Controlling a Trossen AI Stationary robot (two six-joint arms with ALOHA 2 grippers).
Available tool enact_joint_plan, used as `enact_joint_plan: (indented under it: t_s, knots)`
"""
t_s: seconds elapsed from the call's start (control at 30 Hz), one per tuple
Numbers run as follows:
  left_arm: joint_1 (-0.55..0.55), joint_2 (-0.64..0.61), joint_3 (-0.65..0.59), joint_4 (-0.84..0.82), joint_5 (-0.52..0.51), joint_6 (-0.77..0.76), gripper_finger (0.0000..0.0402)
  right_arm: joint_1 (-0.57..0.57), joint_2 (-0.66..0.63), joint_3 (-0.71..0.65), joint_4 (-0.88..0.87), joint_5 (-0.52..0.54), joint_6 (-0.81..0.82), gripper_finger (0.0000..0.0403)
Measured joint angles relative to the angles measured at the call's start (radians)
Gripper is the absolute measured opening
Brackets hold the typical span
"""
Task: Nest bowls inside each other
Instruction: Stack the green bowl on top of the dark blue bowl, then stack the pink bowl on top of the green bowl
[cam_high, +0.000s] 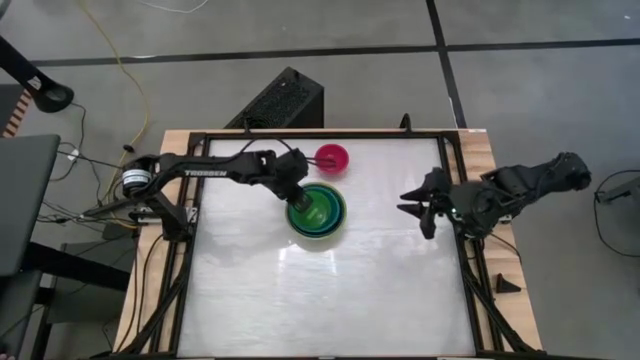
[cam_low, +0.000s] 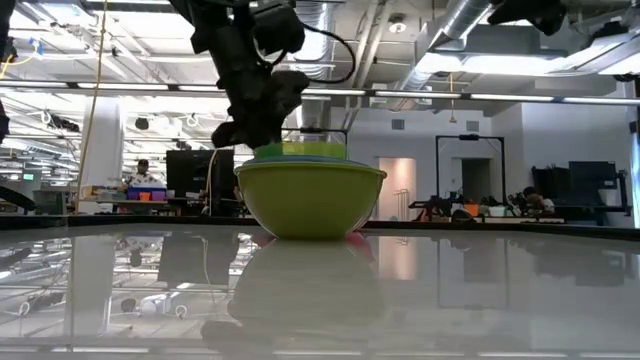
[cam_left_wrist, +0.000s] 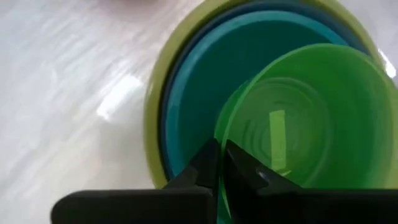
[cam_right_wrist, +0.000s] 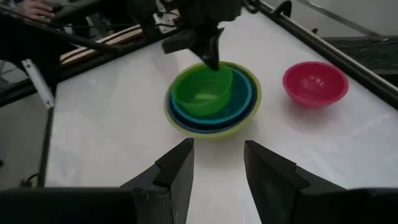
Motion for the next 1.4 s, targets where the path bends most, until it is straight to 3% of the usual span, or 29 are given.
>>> enact_joint_plan:
  t_s: [0.17, 0.37, 0.57, 0.83, 1.13, 1.4]
  knots:
    - [0.001, -0.009, 0.001, 0.042, 0.016, 0.063, 0.005, -0.042, 0.0, 0.0, 0.024, -0.003, -0.029, 0.0173]
    - [0.003, -0.009, 0.001, 0.041, 0.029, 0.062, 0.0151, -0.091, 0.025, 0.0, 0.126, -0.037, -0.102, 0.0173]
    - [0.036, -0.038, 0.0, 0.08, 0.051, 0.053, 0.0222, -0.195, 0.121, 0.0, 0.23, -0.189, -0.21, 0.0173]
    - [0.094, -0.189, 0.0, 0.192, 0.053, 0.06, 0.0226, -0.356, 0.252, 0.0, 0.426, -0.418, -0.294, 0.0173]
    - [0.11, -0.507, -0.029, 0.218, -0.023, 0.154, 0.0217, -0.579, 0.278, -0.017, 0.569, -0.658, -0.347, 0.0173]
    - [0.089, -0.822, -0.206, 0.217, -0.102, 0.045, 0.0216, -0.833, 0.215, -0.35, 1.031, -0.882, -0.224, 0.0173]
